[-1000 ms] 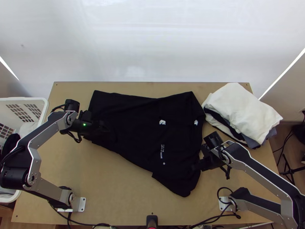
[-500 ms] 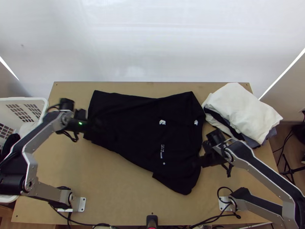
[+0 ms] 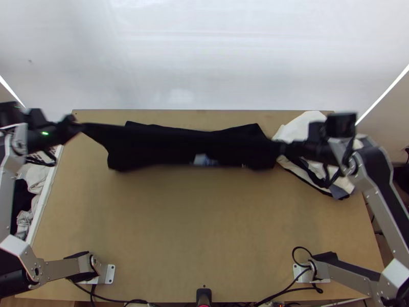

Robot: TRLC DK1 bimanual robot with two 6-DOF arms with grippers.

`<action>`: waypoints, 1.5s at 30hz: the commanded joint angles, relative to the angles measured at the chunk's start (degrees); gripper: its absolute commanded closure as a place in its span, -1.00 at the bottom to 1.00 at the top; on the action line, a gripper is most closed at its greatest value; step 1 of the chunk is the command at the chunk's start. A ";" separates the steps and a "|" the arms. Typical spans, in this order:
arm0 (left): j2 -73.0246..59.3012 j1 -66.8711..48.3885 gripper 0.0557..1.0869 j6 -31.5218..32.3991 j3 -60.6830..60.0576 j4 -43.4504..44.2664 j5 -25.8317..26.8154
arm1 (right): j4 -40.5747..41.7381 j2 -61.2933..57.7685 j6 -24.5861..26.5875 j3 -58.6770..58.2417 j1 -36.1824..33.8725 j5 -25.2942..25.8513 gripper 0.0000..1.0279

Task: Fold the t-shirt

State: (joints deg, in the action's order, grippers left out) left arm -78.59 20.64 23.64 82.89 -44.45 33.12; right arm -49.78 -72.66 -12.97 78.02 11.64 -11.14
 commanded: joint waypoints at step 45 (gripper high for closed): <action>37.19 4.67 0.93 18.29 15.81 11.57 -13.70 | -11.22 30.04 1.99 39.67 -6.10 9.29 0.94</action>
State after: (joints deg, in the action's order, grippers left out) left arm -44.18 25.04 40.18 99.37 -33.41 20.29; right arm -61.12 -46.94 -11.86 118.08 9.02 -1.93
